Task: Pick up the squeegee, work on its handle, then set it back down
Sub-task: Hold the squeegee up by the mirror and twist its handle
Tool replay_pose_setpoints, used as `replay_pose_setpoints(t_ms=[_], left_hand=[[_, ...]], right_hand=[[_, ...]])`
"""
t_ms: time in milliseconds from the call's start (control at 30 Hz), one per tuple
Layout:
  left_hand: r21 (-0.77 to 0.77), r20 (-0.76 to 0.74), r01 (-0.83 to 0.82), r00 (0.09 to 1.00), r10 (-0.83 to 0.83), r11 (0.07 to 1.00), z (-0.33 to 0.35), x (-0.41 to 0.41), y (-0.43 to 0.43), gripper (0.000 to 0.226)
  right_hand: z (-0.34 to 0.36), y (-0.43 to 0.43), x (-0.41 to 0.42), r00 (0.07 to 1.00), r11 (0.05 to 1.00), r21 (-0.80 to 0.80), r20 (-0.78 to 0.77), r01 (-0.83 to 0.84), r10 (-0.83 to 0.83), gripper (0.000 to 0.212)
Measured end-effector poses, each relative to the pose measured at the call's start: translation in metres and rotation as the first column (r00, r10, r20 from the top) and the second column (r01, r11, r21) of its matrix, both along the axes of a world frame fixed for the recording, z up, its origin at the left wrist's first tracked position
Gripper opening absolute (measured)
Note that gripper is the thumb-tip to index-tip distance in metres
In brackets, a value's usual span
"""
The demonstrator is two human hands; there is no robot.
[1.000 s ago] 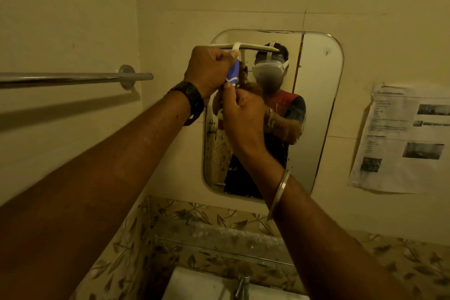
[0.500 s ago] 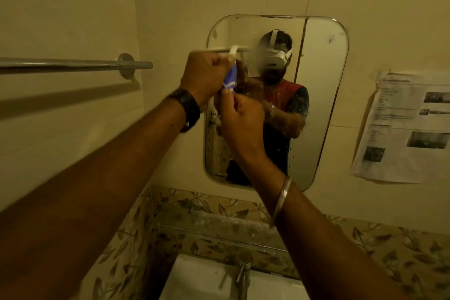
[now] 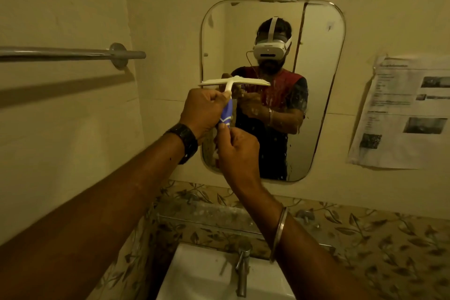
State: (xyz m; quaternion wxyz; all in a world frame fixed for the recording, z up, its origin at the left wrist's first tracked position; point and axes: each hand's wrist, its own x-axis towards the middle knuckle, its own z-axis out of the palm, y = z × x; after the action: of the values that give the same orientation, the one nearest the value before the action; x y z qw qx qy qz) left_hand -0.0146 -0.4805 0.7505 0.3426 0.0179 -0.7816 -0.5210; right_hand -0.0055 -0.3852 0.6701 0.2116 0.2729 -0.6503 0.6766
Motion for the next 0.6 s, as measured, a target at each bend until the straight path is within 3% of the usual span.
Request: replay_pose_setpoints(t_ms=[267,600], left_hand=[[-0.006,-0.180,-0.024,0.983,0.022,1.000,0.081,-0.007,0.002,0.031],[-0.059,0.032,0.008,0.999,-0.007,0.998,-0.001,-0.004,0.018,0.037]], right_hand=[[0.077,-0.006,-0.021,0.992,0.998,-0.066,-0.125,-0.024,0.016,0.046],[-0.009,0.015,-0.004,0.999,0.998,-0.033,0.011,0.048,-0.047,0.048]])
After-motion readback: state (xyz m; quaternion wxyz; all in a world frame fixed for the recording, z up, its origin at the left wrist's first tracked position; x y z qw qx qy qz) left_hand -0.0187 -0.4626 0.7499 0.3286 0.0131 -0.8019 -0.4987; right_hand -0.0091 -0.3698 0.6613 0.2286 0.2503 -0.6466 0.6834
